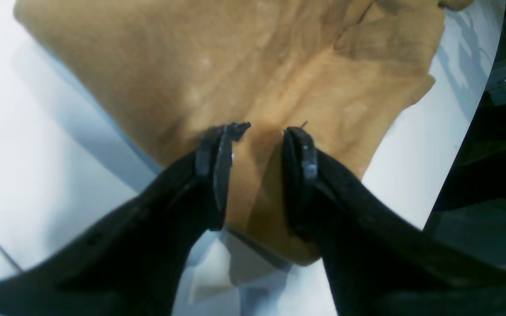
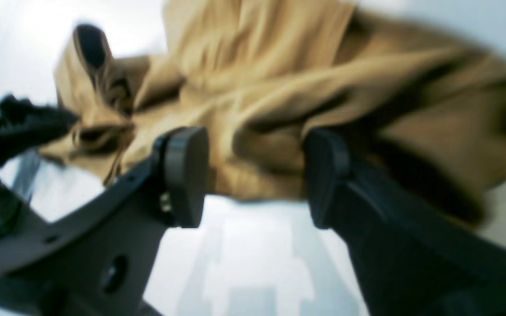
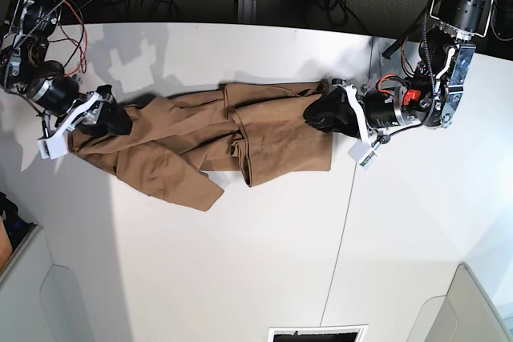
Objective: Layout the t-shirt on the table in an organized manner, then fold the t-shirt properly
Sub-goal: 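Hold with the left gripper and pull the opposite end with the right gripper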
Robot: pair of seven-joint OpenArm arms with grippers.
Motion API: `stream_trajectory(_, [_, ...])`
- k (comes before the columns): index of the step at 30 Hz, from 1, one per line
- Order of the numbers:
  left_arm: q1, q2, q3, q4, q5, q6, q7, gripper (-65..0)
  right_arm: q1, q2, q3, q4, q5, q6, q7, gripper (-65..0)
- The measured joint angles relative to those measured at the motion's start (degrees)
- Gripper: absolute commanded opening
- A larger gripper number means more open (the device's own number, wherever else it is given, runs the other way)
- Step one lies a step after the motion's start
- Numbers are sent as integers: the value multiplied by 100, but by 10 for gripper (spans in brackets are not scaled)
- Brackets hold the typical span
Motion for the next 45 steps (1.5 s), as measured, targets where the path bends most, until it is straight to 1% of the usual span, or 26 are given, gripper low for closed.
stream_trajectory(4, [0,2,0,0,-7,0,-2,-409,-87,0,-350,0,11,4,48,-307])
stream_trajectory(7, [0,0,0,0,-7,0,-2,-409,-68,0,-485,2,-33,2,315,-307])
stream_trajectory(9, [2,2,0,0,-7,0,-2,-409,26,-35,-522,0,-149,2,302,-307])
stream_trajectory(15, [17,2,-4,0,-13,0,-4,-409,446,-490,-538,2,-151,7,339,-307])
stream_trajectory(19, [17,2,-4,2,-11,2,9,-409,527,-678,-538,0,-208,7,317,-307])
stream_trajectory(22, [20,2,-4,4,-7,0,13,-409,603,-756,-562,2,-538,7,450,-307])
stream_trajectory(27, [17,0,-4,9,20,0,13,-409,595,-756,-728,-234,-1250,7,767,-307])
stream_trajectory(30, [17,2,-4,9,26,0,13,-409,603,-721,-831,-590,-1375,2,1104,-307])
stream_trajectory(33, [17,2,-4,9,26,0,11,-409,721,-713,-848,-1056,-1729,-46,1193,-307])
stream_trajectory(37, [20,-4,-4,9,37,0,-2,-409,949,-710,-848,-1434,-1790,-66,1307,-307])
stream_trajectory(39, [17,-35,0,9,33,-2,-2,-409,946,-710,-848,-1460,-1788,-85,1300,-307])
stream_trajectory(43, [33,-186,2,9,26,-31,-4,-409,931,-680,-846,-1443,-1228,-79,575,-307])
stream_trajectory(45, [33,-256,0,11,22,-44,-4,-409,752,-684,-848,-1303,-992,-15,468,-307])
